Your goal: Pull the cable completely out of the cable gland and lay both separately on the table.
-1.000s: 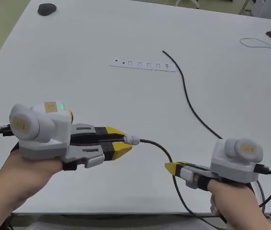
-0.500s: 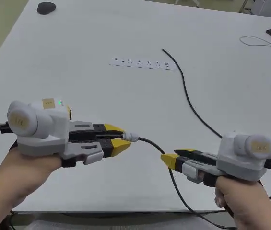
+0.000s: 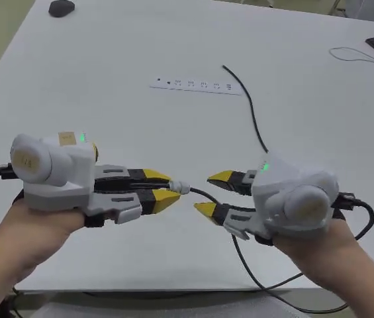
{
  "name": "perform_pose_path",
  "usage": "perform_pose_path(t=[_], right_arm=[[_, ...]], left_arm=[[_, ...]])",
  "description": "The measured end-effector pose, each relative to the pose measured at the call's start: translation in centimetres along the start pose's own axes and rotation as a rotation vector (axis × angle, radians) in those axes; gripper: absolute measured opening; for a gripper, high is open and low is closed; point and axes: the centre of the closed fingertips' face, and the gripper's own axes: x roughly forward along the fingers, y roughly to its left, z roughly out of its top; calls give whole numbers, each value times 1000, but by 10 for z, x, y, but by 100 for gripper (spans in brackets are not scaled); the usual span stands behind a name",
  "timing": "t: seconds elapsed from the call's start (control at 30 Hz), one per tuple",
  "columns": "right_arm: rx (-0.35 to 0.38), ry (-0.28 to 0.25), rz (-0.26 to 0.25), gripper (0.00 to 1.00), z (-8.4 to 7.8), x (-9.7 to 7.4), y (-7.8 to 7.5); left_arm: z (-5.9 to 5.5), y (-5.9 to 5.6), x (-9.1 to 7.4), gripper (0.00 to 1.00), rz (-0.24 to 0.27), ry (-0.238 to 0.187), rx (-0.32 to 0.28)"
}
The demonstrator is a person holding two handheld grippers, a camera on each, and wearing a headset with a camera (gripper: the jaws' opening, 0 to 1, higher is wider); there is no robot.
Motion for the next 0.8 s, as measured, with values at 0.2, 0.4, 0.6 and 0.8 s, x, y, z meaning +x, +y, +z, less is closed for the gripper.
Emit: perform_pose_path(t=[0.2,0.4,0.6,0.8], right_arm=[[-43,28,25,14,-1,11,8],[-64,35,31,8,0,14,10],[-76,38,27,1,0,14,9],[-23,29,32,0,-1,14,11]], left_arm=[[-2,0,0,15,1,3,0],[-4,-2,0,15,-3,6,-3],[-5,-4,0,15,-8,9,-2],[-4,-6,0,15,-7,3,-1]])
